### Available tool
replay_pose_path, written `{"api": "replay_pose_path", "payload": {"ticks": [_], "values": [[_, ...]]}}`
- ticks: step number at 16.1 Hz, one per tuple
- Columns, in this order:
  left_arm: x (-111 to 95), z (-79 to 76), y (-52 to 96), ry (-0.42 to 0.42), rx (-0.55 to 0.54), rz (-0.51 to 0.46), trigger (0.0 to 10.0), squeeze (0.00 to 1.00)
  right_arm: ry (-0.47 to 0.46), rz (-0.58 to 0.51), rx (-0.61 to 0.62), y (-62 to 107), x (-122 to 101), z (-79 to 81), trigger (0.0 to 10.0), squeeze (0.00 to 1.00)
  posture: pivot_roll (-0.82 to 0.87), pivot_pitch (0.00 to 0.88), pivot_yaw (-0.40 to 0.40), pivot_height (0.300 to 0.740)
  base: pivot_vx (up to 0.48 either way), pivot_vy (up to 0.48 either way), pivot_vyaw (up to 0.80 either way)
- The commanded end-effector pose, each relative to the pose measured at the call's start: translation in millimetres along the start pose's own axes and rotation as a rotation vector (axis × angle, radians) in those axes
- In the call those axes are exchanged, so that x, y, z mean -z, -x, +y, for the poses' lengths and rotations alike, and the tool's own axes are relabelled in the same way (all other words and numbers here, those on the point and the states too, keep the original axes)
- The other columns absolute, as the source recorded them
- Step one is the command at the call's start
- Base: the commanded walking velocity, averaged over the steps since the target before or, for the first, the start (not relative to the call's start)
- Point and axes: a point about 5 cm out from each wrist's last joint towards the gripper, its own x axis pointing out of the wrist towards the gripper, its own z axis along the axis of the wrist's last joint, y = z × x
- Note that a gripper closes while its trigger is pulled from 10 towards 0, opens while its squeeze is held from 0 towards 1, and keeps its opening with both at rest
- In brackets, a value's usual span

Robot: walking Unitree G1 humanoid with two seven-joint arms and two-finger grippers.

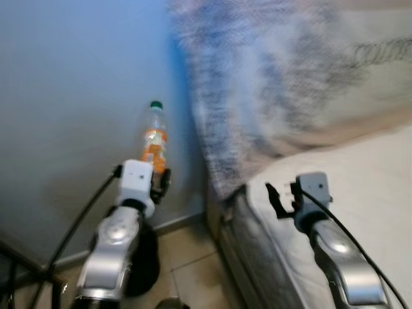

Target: Clean up the room

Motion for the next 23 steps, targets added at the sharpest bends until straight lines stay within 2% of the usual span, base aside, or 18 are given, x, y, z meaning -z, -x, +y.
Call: {"api": "replay_pose_path", "payload": {"ticks": [1,2,7,8,12,14,18,19,21,23], "values": [[-4,0.8,-1.7,0.016,-0.011,-0.014,10.0,0.00,-0.005,-0.022,-0.009,1.4,-4,-1.5,10.0,0.00,-0.03,0.000,0.023,0.740,0.000,0.000,0.80],[-3,2.5,-2.1,0.018,-0.020,-0.003,10.0,0.00,-0.020,-0.011,-0.020,2.6,-2,0.3,10.0,0.00,-0.03,0.000,0.029,0.740,0.000,0.000,0.80],[-2,8.4,-4.1,-0.075,-0.028,0.012,10.0,0.00,-0.040,-0.013,-0.019,0.4,-1,1.6,10.0,0.00,-0.03,0.000,0.036,0.740,0.000,0.000,0.80],[-3,8.9,-4.2,-0.047,-0.023,0.001,10.0,0.00,-0.023,-0.004,-0.007,0.3,1,0.7,10.0,0.00,-0.03,0.000,0.042,0.740,0.000,0.000,0.80],[-8,10.3,-3.7,-0.032,-0.012,-0.026,10.0,0.00,0.003,-0.002,0.013,-1.6,-1,-1.5,10.0,0.00,-0.03,0.000,0.038,0.740,0.000,0.000,0.80],[-6,11.6,-2.5,-0.035,-0.001,-0.013,10.0,0.00,0.013,0.003,0.043,-3.5,0,-1.8,10.0,0.00,-0.02,0.000,0.038,0.740,0.276,0.000,0.00],[-4,10.3,-1.2,-0.044,0.027,-0.002,10.0,0.00,0.026,0.013,0.007,-3.6,4,3.2,10.0,0.00,-0.01,0.000,0.025,0.740,0.282,0.000,0.00],[-4,9.3,0.0,-0.041,0.037,-0.003,10.0,0.00,0.079,0.013,-0.004,-4.6,3,5.4,10.0,0.00,-0.01,0.000,0.020,0.740,0.304,0.000,0.00],[-3,8.7,0.9,-0.042,0.044,-0.001,10.0,0.00,0.091,0.014,-0.002,-5.6,3,5.4,10.0,0.00,-0.01,0.000,0.018,0.740,0.304,0.000,0.40],[-2,8.0,2.3,-0.053,0.058,0.003,10.0,0.00,0.059,0.017,0.006,-7.6,3,5.0,10.0,0.00,-0.01,0.000,0.018,0.740,0.304,0.000,0.40]]}}
